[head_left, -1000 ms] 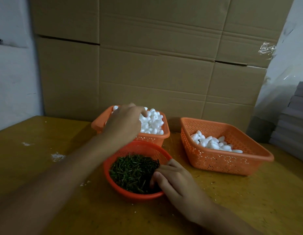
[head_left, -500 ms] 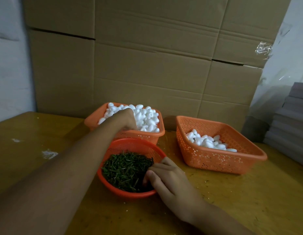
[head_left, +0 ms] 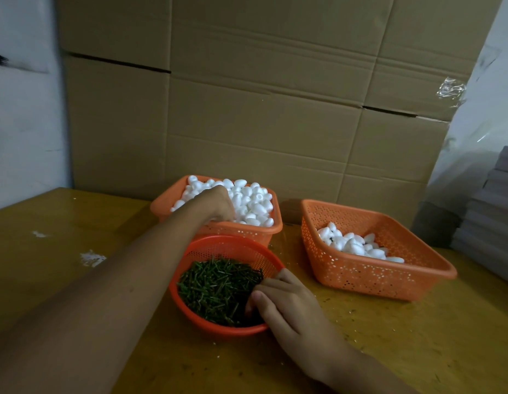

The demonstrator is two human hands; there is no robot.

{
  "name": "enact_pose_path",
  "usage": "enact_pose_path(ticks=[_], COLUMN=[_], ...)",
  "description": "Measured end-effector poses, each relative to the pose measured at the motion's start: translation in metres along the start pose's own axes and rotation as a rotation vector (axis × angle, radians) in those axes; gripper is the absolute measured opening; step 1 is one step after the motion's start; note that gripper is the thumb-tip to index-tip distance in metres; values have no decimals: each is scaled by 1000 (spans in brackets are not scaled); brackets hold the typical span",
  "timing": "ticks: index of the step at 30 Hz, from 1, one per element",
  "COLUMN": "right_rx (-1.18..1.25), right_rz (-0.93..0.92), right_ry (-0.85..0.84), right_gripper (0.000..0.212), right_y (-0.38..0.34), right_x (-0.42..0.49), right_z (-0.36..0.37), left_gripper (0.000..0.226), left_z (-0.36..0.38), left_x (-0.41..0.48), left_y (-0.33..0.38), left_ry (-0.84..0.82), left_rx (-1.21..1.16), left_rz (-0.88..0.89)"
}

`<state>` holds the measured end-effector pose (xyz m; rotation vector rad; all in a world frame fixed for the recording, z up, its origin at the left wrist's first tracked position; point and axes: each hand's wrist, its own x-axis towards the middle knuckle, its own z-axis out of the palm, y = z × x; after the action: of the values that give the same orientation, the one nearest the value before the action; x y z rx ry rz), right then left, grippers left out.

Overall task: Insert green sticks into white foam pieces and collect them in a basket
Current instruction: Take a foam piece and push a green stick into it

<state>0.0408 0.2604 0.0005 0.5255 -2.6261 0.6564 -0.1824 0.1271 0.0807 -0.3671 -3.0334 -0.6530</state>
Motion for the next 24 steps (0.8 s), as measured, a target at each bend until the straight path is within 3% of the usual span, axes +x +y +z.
enact_pose_path(ticks=[5, 9, 11, 15, 17, 19, 24], right_rx=[-7, 0, 8, 9, 24, 98, 264], right_rz=[5, -29, -27, -12, 32, 113, 93], right_ry=[-12, -1, 2, -42, -143, -229, -284], right_gripper=[48, 45, 46, 49, 49, 45, 17], right_y=[-2, -1, -1, 2, 3, 6, 9], right_x=[3, 1, 1, 2, 7, 11, 17], right_z=[0, -1, 0, -2, -7, -13, -20], left_gripper=[57, 30, 30, 36, 36, 32, 34], left_z=[1, 3, 4, 2, -3, -8, -5], left_x=[6, 7, 6, -5, -20, -37, -87], left_y=[-5, -8, -10, -14, -18, -24, -35], left_ry=[28, 22, 74, 143, 57, -51, -89], left_rx=[-90, -287, -418, -925, -1279, -1473, -1411], left_rz=[26, 70, 118, 254, 269, 284, 322])
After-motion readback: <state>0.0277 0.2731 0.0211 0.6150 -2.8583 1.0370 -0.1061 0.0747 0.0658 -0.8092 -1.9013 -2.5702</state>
